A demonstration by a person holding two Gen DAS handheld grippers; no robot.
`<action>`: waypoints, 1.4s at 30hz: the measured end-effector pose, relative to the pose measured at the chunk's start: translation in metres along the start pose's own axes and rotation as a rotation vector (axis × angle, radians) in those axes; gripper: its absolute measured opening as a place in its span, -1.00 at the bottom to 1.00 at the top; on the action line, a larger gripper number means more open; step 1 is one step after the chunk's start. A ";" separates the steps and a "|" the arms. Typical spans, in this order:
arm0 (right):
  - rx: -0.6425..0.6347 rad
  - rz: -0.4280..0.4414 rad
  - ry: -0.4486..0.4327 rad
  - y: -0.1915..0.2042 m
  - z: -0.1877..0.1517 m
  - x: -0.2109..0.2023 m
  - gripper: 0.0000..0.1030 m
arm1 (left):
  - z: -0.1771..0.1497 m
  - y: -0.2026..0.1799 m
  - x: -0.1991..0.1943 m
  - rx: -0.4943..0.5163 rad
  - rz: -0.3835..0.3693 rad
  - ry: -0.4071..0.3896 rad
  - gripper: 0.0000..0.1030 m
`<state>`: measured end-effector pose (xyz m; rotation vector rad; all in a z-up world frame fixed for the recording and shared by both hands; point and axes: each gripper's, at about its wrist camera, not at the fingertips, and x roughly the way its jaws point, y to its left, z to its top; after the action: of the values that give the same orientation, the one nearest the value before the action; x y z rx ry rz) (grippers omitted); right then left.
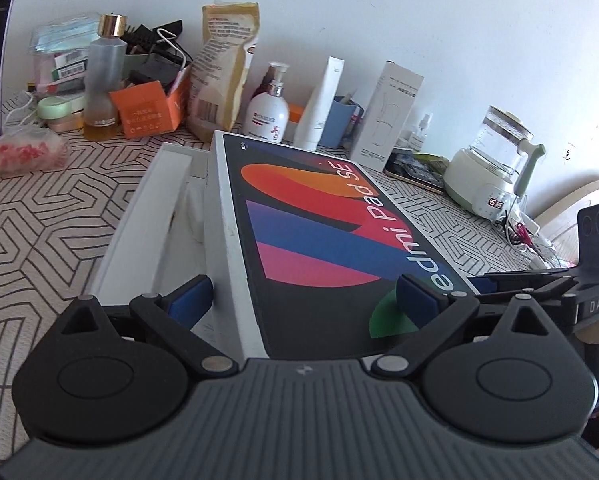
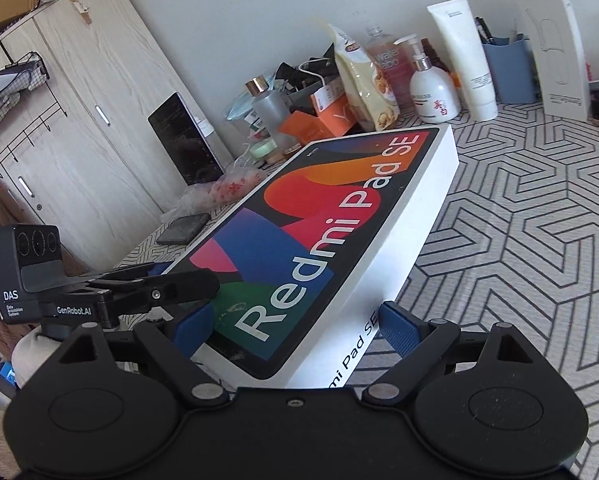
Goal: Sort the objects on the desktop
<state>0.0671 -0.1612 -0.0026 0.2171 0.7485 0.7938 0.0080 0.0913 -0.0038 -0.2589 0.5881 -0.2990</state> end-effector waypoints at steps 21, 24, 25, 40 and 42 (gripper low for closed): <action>-0.043 0.008 0.084 0.018 0.018 0.048 0.77 | 0.014 0.051 0.009 -0.034 0.043 -0.026 0.92; -0.031 0.025 0.077 0.016 0.020 0.051 0.75 | 0.016 0.052 0.011 -0.018 0.053 -0.018 0.92; -0.027 0.028 0.075 0.016 0.020 0.051 0.75 | 0.016 0.052 0.012 -0.016 0.056 -0.016 0.92; 0.029 0.050 0.071 0.009 0.025 0.059 0.75 | 0.023 0.054 0.020 0.045 0.064 -0.005 0.92; 0.019 0.049 0.068 0.012 0.025 0.060 0.75 | 0.025 0.055 0.021 0.038 0.053 0.001 0.92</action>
<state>0.1050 -0.1078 -0.0104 0.2268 0.8176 0.8443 0.0502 0.1387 -0.0126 -0.2058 0.5892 -0.2595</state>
